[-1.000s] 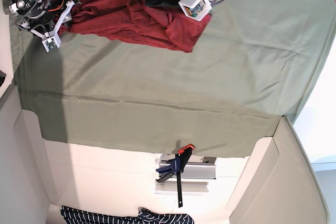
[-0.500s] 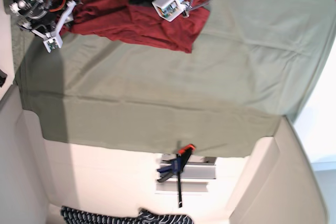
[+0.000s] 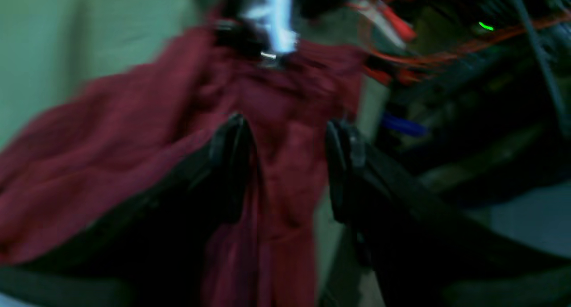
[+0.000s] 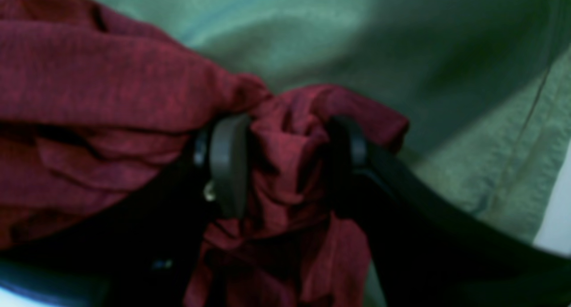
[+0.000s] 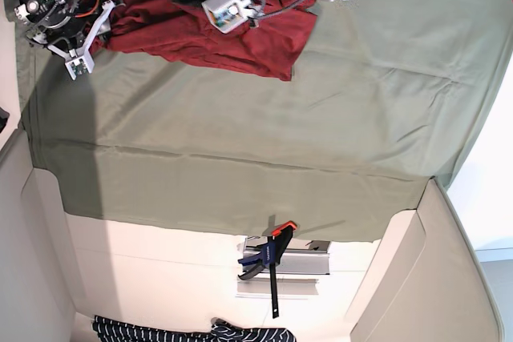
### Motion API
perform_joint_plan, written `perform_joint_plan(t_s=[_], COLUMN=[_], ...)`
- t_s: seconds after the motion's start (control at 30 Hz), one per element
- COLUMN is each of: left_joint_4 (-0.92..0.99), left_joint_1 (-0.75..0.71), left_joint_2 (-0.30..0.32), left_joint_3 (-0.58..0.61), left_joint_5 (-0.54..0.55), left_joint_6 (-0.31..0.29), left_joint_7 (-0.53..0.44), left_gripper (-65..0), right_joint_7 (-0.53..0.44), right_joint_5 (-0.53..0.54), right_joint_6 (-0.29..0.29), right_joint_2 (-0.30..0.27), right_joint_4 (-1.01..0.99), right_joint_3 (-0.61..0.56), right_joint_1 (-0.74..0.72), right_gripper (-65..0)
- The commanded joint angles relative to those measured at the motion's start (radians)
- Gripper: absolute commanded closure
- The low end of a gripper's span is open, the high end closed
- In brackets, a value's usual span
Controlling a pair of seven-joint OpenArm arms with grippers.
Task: Fold the T-shirt properly
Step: 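Open the left gripper to release the folded fabric, then reposition the left gripper and grasp the shirt fabric again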
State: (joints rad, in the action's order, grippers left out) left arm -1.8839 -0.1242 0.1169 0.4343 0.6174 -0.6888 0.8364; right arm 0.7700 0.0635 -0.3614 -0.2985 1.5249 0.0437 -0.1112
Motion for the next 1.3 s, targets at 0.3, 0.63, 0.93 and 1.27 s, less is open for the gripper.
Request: perform_joint_plan(t_s=[0.3, 0.63, 0.93, 1.27], left_joint_4=[-0.014, -0.014, -0.014, -0.014], left_joint_1=[0.045, 0.077, 0.076, 0.053], left_joint_2=[-0.003, -0.002, 0.040, 0.129], left_joint_3=[0.114, -0.022, -0.216, -0.215], left_joint_5=[-0.098, -0.213, -0.169, -0.224], left_joint_6=[-0.009, 0.007, 0.082, 0.021], left_joint_7=[-0.047, -0.043, 0.029, 0.031], left_gripper=[-31.4, -31.4, -16.1, -16.2], right_joint_7=[-0.003, -0.004, -0.004, -0.004], right_joint_5=[0.007, 0.007, 0.008, 0.008], right_joint_6=[-0.001, -0.001, -0.001, -0.001], right_joint_2=[-0.003, -0.003, -0.003, -0.003], right_joint_4=[0.010, 0.010, 0.010, 0.010], right_joint_3=[0.002, 0.002, 0.002, 0.002], right_joint_1=[-0.013, -0.013, -0.013, -0.013], right_gripper=[-28.8, -28.8, -28.8, -28.8])
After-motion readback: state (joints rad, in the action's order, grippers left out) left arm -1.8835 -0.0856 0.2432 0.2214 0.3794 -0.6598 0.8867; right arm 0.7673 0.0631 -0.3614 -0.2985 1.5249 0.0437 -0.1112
